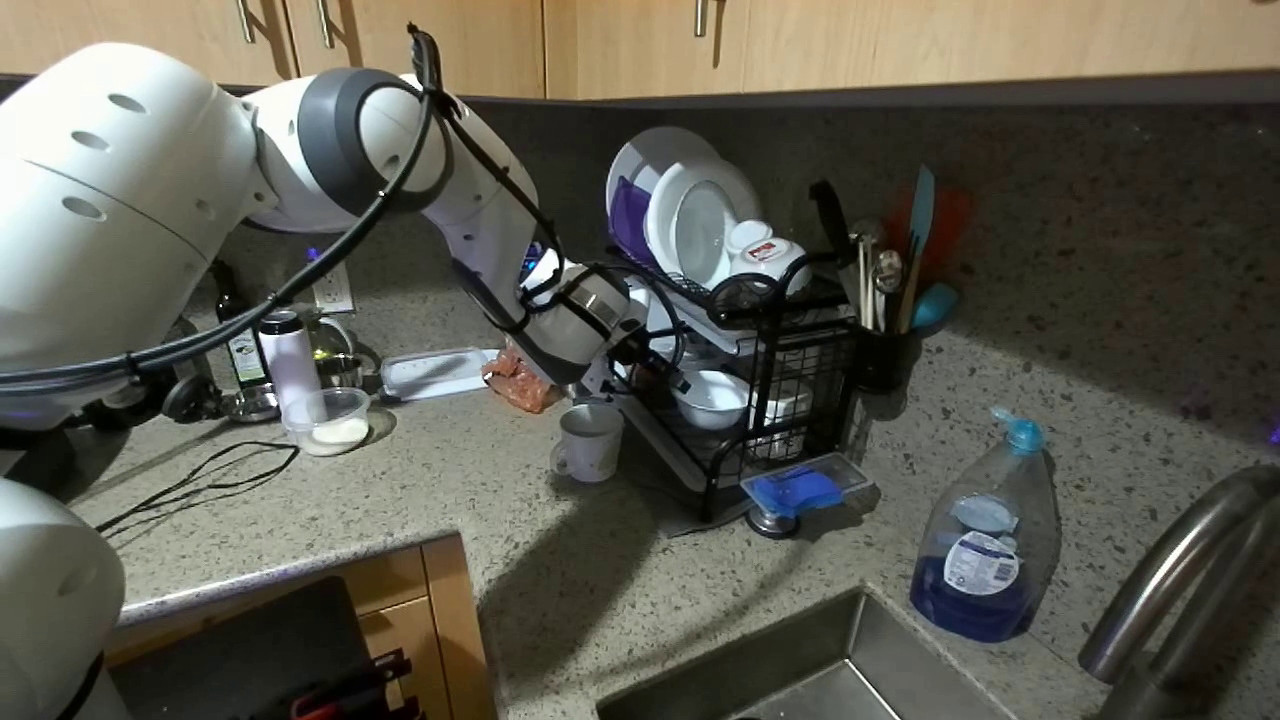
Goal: Put the white bowl on the bottom shelf of the dish rack
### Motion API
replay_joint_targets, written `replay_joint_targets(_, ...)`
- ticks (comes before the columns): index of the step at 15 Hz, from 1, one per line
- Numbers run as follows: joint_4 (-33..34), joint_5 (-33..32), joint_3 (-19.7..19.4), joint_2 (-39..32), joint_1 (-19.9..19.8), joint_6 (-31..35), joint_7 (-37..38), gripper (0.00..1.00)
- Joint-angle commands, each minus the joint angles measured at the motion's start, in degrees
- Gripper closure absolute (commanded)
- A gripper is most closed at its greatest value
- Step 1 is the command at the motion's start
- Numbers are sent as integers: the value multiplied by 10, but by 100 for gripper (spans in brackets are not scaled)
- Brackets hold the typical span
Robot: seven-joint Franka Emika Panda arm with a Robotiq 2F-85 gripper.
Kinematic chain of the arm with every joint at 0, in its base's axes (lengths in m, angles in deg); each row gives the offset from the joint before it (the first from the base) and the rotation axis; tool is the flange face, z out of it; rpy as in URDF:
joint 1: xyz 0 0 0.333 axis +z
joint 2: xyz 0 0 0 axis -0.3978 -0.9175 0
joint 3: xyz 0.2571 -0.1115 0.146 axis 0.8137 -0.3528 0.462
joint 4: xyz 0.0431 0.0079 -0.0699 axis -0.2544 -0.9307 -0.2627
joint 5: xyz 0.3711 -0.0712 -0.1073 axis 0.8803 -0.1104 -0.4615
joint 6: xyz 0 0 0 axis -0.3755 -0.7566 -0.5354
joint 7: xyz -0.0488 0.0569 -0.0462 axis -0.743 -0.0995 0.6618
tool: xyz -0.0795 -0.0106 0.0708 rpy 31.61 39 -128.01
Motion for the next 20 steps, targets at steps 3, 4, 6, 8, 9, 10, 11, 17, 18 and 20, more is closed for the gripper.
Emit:
replay_joint_targets(3,-46,-34,-14,41,24,11,44,24)
replay_joint_targets(4,-52,-42,-15,47,29,9,50,18)
replay_joint_targets(6,-66,-64,-21,64,41,4,66,1)
replay_joint_targets(8,-84,-86,-28,82,56,0,79,0)
replay_joint_targets(9,-94,-96,-29,93,61,-1,85,0)
replay_joint_targets(10,-105,-104,-31,102,67,0,87,0)
replay_joint_targets(11,-116,-111,-31,112,71,1,88,0)
replay_joint_targets(17,-197,-101,-17,170,81,9,60,0)
replay_joint_targets(18,-213,-100,-13,181,81,13,56,0)
replay_joint_targets(20,-246,-106,-9,207,84,26,55,0)
